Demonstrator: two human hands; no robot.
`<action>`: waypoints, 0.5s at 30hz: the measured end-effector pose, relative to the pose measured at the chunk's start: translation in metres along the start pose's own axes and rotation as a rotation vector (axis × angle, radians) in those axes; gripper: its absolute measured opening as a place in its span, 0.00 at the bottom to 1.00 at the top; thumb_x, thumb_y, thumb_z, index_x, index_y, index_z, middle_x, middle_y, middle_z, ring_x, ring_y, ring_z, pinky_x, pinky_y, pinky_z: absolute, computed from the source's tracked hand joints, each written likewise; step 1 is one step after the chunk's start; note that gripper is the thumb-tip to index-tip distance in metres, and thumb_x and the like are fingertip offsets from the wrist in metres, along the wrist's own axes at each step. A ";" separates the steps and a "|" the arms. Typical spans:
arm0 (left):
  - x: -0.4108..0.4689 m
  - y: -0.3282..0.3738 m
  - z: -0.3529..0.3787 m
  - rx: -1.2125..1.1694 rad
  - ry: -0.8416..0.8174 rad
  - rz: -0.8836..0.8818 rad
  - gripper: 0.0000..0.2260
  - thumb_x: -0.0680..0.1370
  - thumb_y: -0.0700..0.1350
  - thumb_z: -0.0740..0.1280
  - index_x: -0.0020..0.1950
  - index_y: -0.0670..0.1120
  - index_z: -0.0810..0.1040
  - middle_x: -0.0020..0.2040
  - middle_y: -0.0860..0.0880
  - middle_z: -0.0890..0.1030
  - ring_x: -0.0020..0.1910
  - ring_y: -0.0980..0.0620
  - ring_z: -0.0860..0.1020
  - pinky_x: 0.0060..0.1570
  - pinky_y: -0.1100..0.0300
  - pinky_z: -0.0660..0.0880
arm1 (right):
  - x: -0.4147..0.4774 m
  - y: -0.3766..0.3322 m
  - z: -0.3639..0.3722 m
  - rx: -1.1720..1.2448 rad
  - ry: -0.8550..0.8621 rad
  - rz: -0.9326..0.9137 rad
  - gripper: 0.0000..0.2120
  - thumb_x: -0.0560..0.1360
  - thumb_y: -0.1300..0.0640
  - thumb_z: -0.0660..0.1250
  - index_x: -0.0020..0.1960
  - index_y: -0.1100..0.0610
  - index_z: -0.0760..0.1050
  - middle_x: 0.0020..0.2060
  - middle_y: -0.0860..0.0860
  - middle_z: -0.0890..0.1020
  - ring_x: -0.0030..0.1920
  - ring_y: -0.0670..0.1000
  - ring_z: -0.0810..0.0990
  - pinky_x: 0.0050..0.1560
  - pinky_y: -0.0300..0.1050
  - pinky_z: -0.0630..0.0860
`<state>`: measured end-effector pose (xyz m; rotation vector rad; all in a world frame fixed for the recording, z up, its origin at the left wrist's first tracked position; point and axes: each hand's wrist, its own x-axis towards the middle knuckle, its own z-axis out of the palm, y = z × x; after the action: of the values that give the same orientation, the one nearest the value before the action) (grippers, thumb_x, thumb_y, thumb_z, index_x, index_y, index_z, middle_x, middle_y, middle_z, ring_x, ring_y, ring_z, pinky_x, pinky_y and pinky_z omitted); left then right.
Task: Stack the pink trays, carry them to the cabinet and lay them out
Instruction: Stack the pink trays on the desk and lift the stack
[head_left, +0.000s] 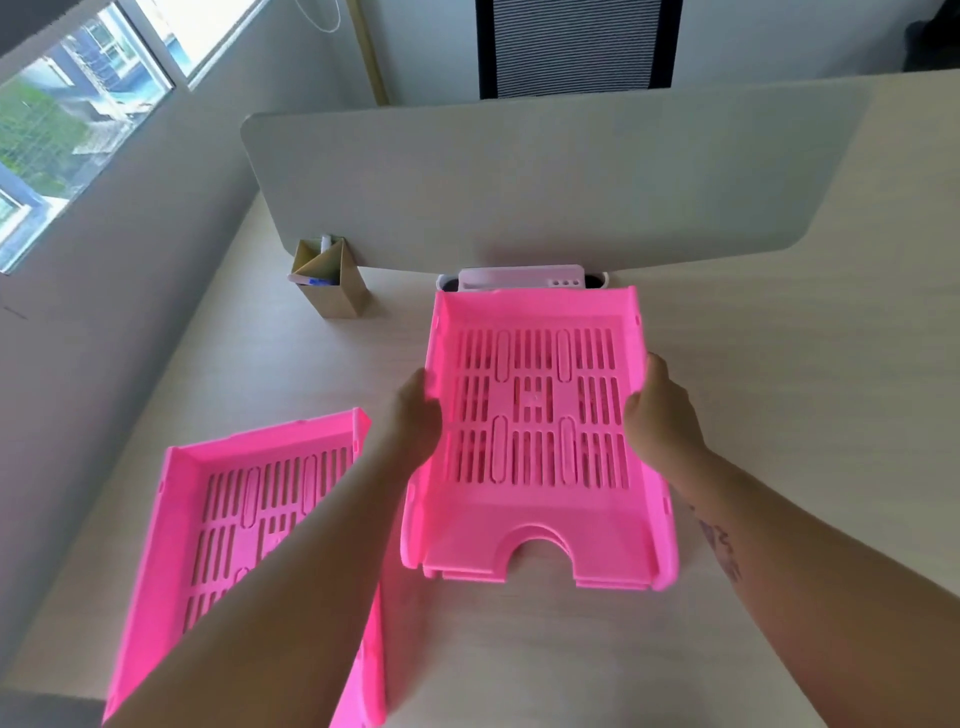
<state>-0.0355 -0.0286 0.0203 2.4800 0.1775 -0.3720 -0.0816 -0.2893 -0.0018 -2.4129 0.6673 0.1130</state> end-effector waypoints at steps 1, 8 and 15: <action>0.000 0.001 0.001 -0.004 -0.002 0.010 0.17 0.80 0.35 0.54 0.66 0.44 0.73 0.59 0.42 0.80 0.47 0.46 0.76 0.43 0.55 0.73 | 0.001 0.001 -0.001 -0.008 0.002 0.004 0.27 0.80 0.64 0.55 0.78 0.57 0.54 0.58 0.64 0.80 0.41 0.60 0.82 0.34 0.52 0.79; 0.000 -0.004 0.012 -0.073 -0.001 0.058 0.17 0.82 0.39 0.55 0.71 0.44 0.69 0.61 0.43 0.79 0.49 0.48 0.76 0.46 0.56 0.71 | 0.004 0.008 -0.002 0.025 -0.006 -0.010 0.26 0.81 0.63 0.53 0.78 0.55 0.53 0.49 0.59 0.81 0.26 0.49 0.73 0.23 0.43 0.68; 0.000 -0.009 0.015 -0.016 -0.037 -0.011 0.17 0.84 0.49 0.53 0.57 0.38 0.75 0.46 0.41 0.78 0.43 0.44 0.75 0.41 0.54 0.69 | 0.001 0.010 -0.007 0.135 -0.141 -0.002 0.28 0.82 0.60 0.52 0.79 0.51 0.48 0.50 0.55 0.79 0.32 0.54 0.78 0.31 0.51 0.78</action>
<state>-0.0402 -0.0308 0.0037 2.4552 0.1780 -0.4194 -0.0856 -0.3003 -0.0021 -2.2522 0.5892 0.2283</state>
